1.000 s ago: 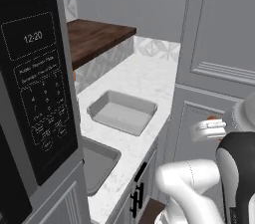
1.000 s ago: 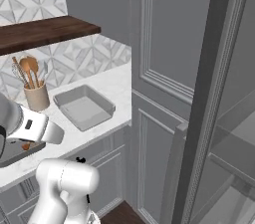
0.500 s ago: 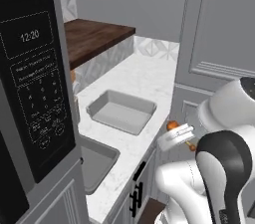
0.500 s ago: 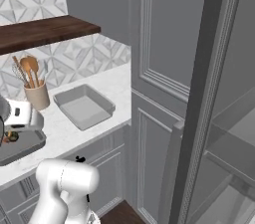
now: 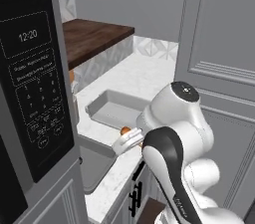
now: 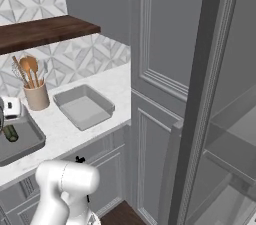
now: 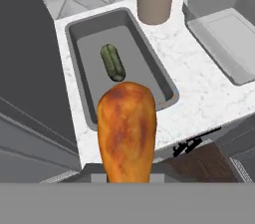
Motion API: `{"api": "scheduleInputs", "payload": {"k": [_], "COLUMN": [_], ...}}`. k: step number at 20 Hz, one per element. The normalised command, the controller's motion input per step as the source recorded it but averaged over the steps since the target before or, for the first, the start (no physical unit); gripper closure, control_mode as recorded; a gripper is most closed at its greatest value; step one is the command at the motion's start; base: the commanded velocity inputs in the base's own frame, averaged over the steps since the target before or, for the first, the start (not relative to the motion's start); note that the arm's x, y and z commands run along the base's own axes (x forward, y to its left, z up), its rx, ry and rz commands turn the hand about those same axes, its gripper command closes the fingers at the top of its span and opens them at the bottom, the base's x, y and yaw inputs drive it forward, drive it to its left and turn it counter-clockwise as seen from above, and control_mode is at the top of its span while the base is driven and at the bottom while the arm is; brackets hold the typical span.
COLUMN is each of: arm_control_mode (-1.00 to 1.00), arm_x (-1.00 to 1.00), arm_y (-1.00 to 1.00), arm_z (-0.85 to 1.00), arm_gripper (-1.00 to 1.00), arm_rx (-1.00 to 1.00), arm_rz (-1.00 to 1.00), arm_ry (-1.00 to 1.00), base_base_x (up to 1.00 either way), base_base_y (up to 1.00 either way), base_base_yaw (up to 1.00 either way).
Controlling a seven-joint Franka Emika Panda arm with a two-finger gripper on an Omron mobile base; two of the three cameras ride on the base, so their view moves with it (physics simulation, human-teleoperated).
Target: Place one cucumber and one chicken drumstick in each tupperware on the nearby counter, to pack two identical lunches.
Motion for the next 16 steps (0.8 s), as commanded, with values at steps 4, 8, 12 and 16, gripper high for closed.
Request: {"api": "scheduleInputs", "payload": {"k": [4, 8, 12, 16], "arm_control_mode": [-1.00, -1.00, -1.00, -1.00], "arm_x": [0.44, 0.70, 0.84, 0.50], "arm_y": [0.75, 0.23, 0.00, 0.49], "arm_z": [-0.48, -0.39, -0.28, -0.45], "arm_gripper": [1.00, 1.00, 1.00, 1.00], "arm_rx": [-0.03, -0.02, 0.00, 0.00], "arm_rz": [0.03, 0.01, 0.11, 0.07], "arm_ry": [0.18, 0.22, 0.25, 0.14], "base_base_x": [0.00, 0.00, 0.00, 0.00], "base_base_y": [0.00, 0.00, 0.00, 0.00], "base_base_yaw": [0.00, 0.00, 0.00, 0.00]}}
